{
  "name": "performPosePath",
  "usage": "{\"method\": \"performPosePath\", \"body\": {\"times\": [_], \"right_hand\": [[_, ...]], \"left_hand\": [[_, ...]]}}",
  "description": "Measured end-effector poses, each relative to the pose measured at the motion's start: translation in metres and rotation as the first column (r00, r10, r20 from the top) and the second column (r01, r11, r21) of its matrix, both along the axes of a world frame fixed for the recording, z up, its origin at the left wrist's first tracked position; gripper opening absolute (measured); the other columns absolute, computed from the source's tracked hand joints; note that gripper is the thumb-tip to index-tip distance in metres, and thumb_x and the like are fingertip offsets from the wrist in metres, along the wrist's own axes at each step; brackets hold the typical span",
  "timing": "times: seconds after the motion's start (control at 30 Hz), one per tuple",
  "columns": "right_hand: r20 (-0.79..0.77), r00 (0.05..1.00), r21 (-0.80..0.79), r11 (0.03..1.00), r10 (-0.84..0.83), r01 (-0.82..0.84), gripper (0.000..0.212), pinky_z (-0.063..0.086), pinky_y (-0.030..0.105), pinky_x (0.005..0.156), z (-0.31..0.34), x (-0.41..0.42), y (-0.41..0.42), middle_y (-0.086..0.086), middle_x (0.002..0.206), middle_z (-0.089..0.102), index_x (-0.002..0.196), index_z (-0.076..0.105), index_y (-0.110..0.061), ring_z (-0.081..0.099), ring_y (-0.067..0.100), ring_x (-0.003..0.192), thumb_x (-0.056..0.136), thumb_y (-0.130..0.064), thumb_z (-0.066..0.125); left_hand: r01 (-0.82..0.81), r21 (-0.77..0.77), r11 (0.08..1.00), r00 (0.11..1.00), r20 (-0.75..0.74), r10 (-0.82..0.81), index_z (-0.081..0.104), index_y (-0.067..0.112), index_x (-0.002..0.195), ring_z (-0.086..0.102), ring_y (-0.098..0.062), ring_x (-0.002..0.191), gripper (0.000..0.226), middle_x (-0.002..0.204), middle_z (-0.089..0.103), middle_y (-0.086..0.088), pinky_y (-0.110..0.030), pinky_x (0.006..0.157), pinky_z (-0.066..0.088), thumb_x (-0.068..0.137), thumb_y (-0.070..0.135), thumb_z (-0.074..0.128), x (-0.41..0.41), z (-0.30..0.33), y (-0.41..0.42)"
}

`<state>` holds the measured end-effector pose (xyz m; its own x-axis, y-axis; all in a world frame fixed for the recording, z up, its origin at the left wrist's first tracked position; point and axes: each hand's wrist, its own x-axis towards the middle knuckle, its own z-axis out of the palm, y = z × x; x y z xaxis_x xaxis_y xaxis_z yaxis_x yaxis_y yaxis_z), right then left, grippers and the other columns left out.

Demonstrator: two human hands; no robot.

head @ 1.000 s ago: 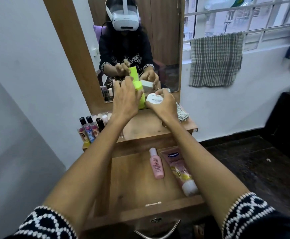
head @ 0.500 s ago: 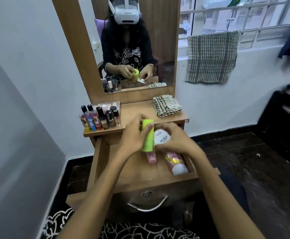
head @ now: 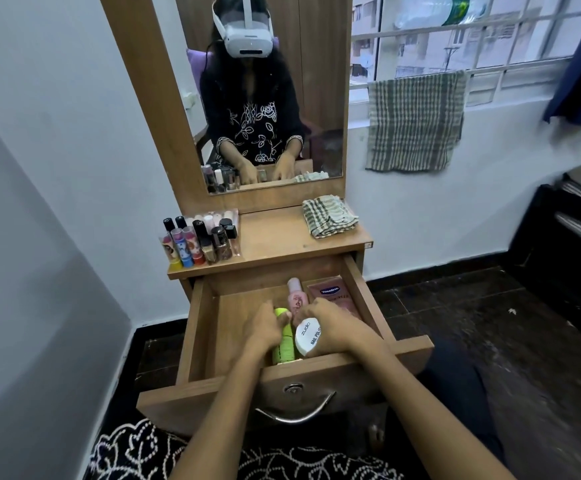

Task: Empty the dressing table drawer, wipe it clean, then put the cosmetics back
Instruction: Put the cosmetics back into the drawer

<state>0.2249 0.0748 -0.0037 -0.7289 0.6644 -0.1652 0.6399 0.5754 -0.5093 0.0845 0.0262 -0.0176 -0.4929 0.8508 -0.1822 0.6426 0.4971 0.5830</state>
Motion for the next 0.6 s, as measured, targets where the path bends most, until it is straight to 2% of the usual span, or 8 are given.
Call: {"method": "performPosePath", "body": {"times": [0.23, 0.37, 0.6], "right_hand": [[0.094, 0.994, 0.013, 0.998, 0.061, -0.063, 0.035, 0.036, 0.021, 0.079, -0.002, -0.005, 0.003, 0.009, 0.122, 0.052, 0.115, 0.062, -0.021, 0.054, 0.026, 0.111, 0.081, -0.013, 0.066], [0.118, 0.991, -0.008, 0.998, 0.065, -0.065, 0.035, 0.042, 0.028, 0.089, -0.003, -0.006, 0.003, 0.011, 0.124, 0.053, 0.115, 0.062, -0.019, 0.053, 0.027, 0.113, 0.081, -0.008, 0.066], [0.143, 0.988, -0.007, 0.998, 0.063, -0.062, 0.035, 0.046, 0.034, 0.094, -0.008, -0.006, 0.005, 0.011, 0.123, 0.055, 0.111, 0.063, -0.02, 0.054, 0.028, 0.113, 0.081, -0.003, 0.062]], "left_hand": [[0.024, -0.096, 0.995, 1.0, 0.003, -0.024, 0.052, 0.003, 0.116, 0.054, -0.031, 0.112, 0.036, 0.122, 0.058, -0.018, -0.036, 0.09, 0.042, 0.094, 0.031, 0.054, 0.002, -0.001, -0.008], [0.056, -0.157, 0.986, 0.998, 0.014, -0.054, 0.05, 0.004, 0.121, 0.053, -0.03, 0.116, 0.04, 0.126, 0.057, -0.016, -0.033, 0.091, 0.042, 0.094, 0.033, 0.053, 0.003, 0.001, -0.011], [0.087, -0.2, 0.976, 0.996, 0.0, -0.089, 0.05, 0.006, 0.121, 0.054, -0.027, 0.115, 0.039, 0.126, 0.057, -0.014, -0.03, 0.089, 0.042, 0.095, 0.034, 0.052, 0.005, 0.001, -0.01]]}}
